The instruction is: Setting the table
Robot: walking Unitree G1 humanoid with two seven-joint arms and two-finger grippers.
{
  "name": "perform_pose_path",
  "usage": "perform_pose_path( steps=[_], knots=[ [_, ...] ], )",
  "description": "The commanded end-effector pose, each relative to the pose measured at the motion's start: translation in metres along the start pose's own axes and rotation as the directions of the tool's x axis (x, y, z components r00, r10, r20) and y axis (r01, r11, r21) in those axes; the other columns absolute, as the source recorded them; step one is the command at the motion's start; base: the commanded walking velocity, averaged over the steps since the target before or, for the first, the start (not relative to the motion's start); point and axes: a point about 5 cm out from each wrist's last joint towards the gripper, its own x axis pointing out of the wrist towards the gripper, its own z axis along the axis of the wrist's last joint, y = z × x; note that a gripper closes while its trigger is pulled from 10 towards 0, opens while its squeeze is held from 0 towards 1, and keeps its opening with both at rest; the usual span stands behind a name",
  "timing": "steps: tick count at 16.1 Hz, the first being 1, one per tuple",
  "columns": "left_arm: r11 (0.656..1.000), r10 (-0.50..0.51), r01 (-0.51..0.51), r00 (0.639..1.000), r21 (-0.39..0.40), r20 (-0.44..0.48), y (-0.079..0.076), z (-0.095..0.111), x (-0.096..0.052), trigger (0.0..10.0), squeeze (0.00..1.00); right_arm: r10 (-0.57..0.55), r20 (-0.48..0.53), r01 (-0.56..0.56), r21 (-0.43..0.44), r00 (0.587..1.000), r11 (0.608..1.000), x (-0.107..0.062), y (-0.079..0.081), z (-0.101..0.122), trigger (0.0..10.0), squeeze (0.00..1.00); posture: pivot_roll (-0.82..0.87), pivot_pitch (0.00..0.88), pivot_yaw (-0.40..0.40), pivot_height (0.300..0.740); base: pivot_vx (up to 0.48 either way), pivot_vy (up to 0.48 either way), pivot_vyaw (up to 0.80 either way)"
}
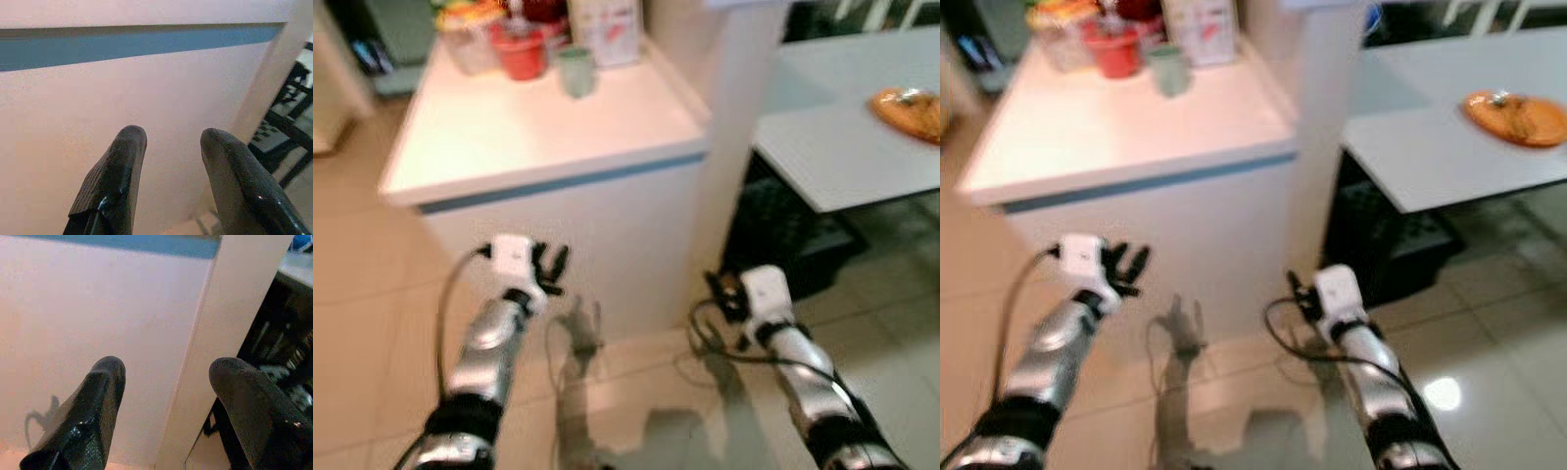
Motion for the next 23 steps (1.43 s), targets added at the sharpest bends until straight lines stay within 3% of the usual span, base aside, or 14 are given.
perform_pose_path(
  steps=[1,4,11,14,17,23],
  knots=[
    [1.000,-0.003,0.003,1.000,0.014,-0.002,-0.001,0.001,0.001,10.0,0.00,0.000,0.050,0.001,-0.005,0.999,1.000,0.011,0.001,0.015,10.0,0.00,0.04,0.027,0.050,0.740,0.000,0.000,0.00],
    [0.999,-0.027,0.027,1.000,0.022,0.002,-0.007,0.003,0.005,10.0,0.00,-0.002,0.105,0.004,-0.025,0.994,1.000,0.025,0.000,0.035,10.0,0.00,0.03,0.027,0.057,0.740,0.000,0.000,0.00],
    [0.999,-0.019,0.017,0.999,0.041,0.044,-0.007,0.012,0.010,10.0,0.00,0.036,0.149,-0.029,-0.045,0.988,0.999,0.032,0.014,0.043,10.0,0.00,0.03,0.025,0.061,0.740,0.220,0.164,0.00],
    [0.999,-0.012,0.009,0.997,0.042,0.076,-0.008,0.018,0.011,10.0,0.00,-0.015,0.208,0.022,-0.032,0.978,0.999,0.032,0.008,0.052,10.0,0.00,0.03,0.028,0.059,0.740,0.094,0.442,0.00],
    [0.995,-0.010,-0.002,0.993,0.095,0.117,-0.010,0.025,0.013,10.0,0.00,-0.072,0.254,0.085,-0.044,0.965,0.995,0.031,0.002,0.059,10.0,0.00,0.03,0.031,0.061,0.740,0.000,0.435,0.00],
    [0.993,0.004,-0.022,0.988,0.114,0.156,-0.010,0.032,0.016,10.0,0.00,-0.106,0.343,0.137,-0.068,0.933,0.988,0.032,0.002,0.074,10.0,0.00,0.02,0.030,0.071,0.740,0.000,0.000,0.00]
  ],
)
